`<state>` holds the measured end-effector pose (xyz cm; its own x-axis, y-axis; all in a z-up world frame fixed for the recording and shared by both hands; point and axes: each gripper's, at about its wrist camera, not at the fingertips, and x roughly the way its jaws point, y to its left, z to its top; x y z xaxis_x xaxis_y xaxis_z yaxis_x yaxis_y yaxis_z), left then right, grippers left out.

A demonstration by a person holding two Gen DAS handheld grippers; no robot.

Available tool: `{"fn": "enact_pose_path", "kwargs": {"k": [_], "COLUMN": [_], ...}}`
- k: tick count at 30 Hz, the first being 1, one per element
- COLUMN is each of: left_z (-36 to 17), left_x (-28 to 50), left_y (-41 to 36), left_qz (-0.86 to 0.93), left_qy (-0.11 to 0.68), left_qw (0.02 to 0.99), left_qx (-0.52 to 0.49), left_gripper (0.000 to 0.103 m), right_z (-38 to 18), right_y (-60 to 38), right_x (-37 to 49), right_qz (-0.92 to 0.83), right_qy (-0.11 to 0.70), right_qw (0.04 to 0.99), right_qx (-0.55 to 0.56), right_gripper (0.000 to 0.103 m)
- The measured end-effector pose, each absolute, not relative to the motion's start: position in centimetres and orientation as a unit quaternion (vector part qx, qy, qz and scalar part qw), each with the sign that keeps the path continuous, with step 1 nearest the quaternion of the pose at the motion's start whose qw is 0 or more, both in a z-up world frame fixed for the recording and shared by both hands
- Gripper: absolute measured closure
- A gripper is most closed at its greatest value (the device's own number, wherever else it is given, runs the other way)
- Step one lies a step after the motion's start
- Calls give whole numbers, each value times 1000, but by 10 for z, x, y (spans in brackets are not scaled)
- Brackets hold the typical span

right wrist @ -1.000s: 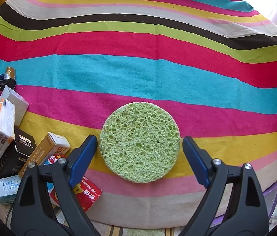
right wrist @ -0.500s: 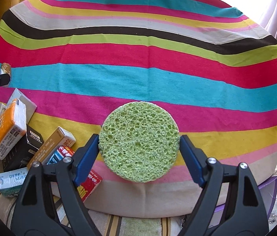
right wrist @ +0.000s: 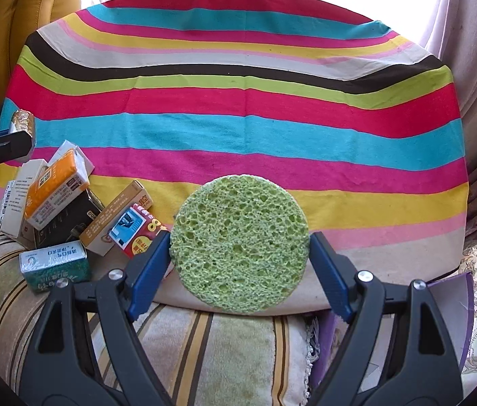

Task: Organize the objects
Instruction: 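Carry the cylinder and green sponge into the purple-rimmed box and release both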

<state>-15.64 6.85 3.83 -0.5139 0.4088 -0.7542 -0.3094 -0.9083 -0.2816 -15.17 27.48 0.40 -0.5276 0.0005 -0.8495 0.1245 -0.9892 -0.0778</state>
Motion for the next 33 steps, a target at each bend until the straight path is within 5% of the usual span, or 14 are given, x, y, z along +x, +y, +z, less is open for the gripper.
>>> {"fn": "enact_pose_path", "kwargs": {"k": [33], "left_z": [49], "left_x": [-44], "left_y": [289], "left_qz": [805], "left_qy": [52], "left_qw": [385], "left_qx": [-449], "left_gripper": [52], "right_z": [47], "right_y": [457], "right_x": [-16], "right_qz": [-888], "right_qy": [-32], "right_qw": [-100], "right_qx": [447], "right_gripper": [19]}}
